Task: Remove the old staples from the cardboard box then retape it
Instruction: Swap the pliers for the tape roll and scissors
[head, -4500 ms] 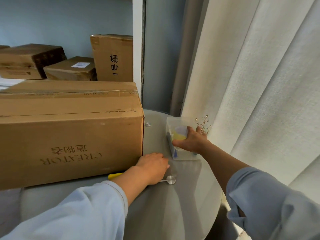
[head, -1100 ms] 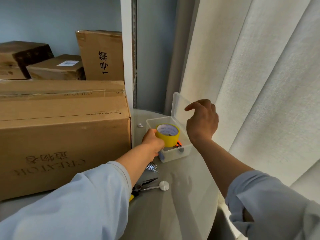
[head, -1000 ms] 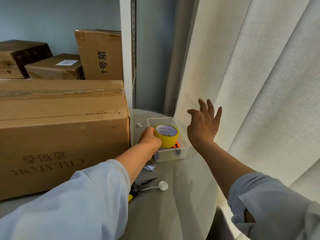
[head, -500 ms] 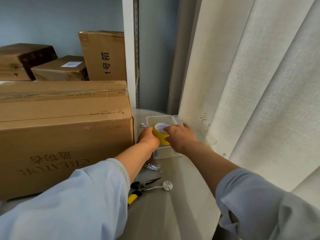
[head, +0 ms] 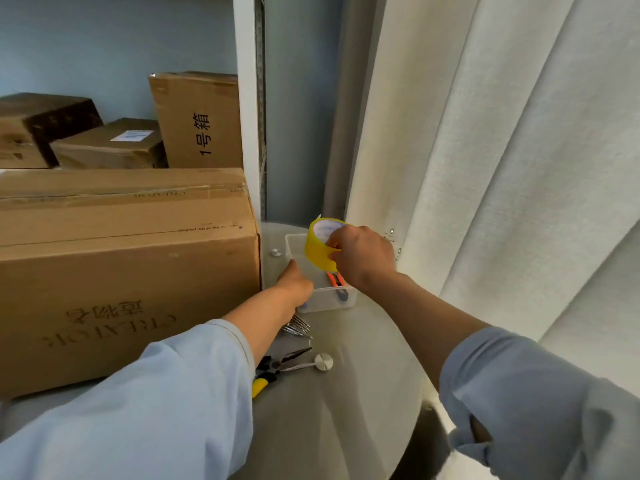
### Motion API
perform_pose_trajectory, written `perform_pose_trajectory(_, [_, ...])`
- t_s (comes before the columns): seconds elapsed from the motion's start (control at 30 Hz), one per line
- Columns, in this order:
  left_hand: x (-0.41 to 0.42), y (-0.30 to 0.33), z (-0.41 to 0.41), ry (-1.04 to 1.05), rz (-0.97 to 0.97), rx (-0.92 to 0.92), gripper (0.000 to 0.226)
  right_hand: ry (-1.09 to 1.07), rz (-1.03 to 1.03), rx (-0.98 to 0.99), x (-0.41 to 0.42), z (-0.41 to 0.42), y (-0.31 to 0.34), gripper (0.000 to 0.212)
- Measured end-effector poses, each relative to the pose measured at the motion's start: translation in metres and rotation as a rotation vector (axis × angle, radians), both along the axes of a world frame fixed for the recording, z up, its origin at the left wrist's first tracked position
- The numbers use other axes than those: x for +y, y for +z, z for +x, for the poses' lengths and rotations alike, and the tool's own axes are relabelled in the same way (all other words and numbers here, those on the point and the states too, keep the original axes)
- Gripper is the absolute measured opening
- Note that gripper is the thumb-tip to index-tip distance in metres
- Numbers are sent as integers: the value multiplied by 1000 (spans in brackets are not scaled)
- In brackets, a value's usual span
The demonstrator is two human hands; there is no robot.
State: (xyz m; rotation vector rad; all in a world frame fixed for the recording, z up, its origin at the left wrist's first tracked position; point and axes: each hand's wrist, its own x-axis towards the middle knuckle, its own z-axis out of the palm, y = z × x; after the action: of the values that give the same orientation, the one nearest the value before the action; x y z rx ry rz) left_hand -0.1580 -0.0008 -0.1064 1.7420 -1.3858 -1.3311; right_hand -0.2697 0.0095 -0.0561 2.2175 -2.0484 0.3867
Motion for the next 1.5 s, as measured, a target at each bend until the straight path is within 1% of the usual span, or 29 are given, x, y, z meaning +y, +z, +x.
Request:
perform_pose_trajectory(0.1, [13,8,-1,-38,-94,-96,19,-11,106,31,18,-7,8,32])
perform_pose_trajectory(0.13, [18,13,0,-44,-102,-104,18,-12,133,32,23,-10,10,34])
perform_pose_trajectory(0.2, [29,20,4,-65,-83,-106,29,5,182,33,36,-13,14,36])
perform_pose_trajectory(0.3, [43,25,9,-94,-47,-65,21,57,248,16,53,-14,20,37])
perform_pose_trajectory(0.37, [55,24,14,-129,-9,-67,35,89,336,25,65,-11,23,39])
perform_pose_trajectory(0.43, [63,22,22,-153,-5,-106,38,102,404,84,75,-5,23,42])
perform_pose_trajectory(0.57, [72,21,36,-163,10,-175,37,84,406,307,89,3,3,41])
perform_pose_trajectory(0.67, [68,17,47,-156,48,-159,26,81,451,365,92,7,-17,41])
perform_pose_trajectory(0.7, [67,16,50,-142,76,-131,20,75,468,361,90,9,-19,42])
perform_pose_trajectory(0.77, [64,13,53,-116,126,-65,18,56,471,346,83,14,-17,51])
perform_pose_trajectory(0.8, [63,10,54,-98,130,-37,23,44,444,336,79,17,-14,56])
perform_pose_trajectory(0.83, [60,6,54,-79,146,-7,29,35,397,314,74,21,-13,56])
perform_pose_trajectory(0.87, [60,2,54,-62,162,22,31,27,339,270,71,27,-13,51])
perform_pose_trajectory(0.93, [59,1,52,-28,191,82,21,29,288,176,58,40,-18,37])
perform_pose_trajectory(0.97, [59,0,51,-7,205,108,21,39,305,150,54,46,-22,34])
perform_pose_trajectory(1.03, [57,-4,50,15,232,153,22,71,363,151,45,55,-33,35])
perform_pose_trajectory(1.17, [53,-10,53,24,254,160,27,90,423,237,30,61,-47,46])
perform_pose_trajectory(1.3, [48,-12,54,15,243,125,30,75,426,265,22,66,-55,48])
perform_pose_trajectory(1.4, [47,-14,50,-2,228,98,30,84,436,236,20,68,-60,48])
perform_pose_trajectory(1.5, [47,-13,51,-5,227,108,30,67,452,152,15,66,-65,47])
